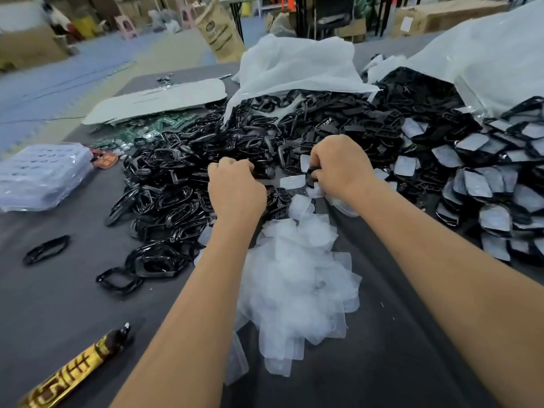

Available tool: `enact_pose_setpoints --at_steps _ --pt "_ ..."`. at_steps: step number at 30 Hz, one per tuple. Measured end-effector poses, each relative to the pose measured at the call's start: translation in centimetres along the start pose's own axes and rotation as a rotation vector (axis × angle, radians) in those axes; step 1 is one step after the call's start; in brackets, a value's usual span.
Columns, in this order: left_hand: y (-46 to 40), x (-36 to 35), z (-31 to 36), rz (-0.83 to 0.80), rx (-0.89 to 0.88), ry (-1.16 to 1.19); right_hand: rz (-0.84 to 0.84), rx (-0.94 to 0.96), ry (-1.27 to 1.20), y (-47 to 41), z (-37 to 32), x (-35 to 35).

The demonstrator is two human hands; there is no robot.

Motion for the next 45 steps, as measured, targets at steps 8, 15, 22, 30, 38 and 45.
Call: enact_pose_setpoints --at_steps 8,15,22,30,38,45 --pt "-0.1 -0.8 1.7 -0.051 -0.008 -0.097 0.152 -0.031 -0.135 0.9 0.3 0.7" --pt "-1.2 -1.6 2.1 -0.181 -0.022 -0.186 0.28 -0.017 -0.226 1.4 0.5 1.7" --pt "-0.9 1.3 1.3 0.081 -0.007 0.169 0.209 -0.133 -1.272 3.9 -0.5 -0.7" --pt "2.6 1.3 -1.6 0.096 0.087 0.584 0.097 -0.094 -1.51 6.3 -1.8 -2.7" --pt "3.9 0.2 -1.1 0.074 -0.001 0.727 0.074 -0.068 -1.543 6.7 -1.9 -2.8" --pt "4.0 -0.3 -0.2 0.021 -0.118 0.45 0.058 -0.041 -1.524 6.6 -2.0 -3.0"
Point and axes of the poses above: each hand's wrist, its own y-axis away from the middle knuckle, its own x-axis out of the back of the hand, z = x × y, the point moved 6 cm from there along -y, towards the middle knuckle, and after that the axes turned 15 degrees about -y, right-handed, at the moved point
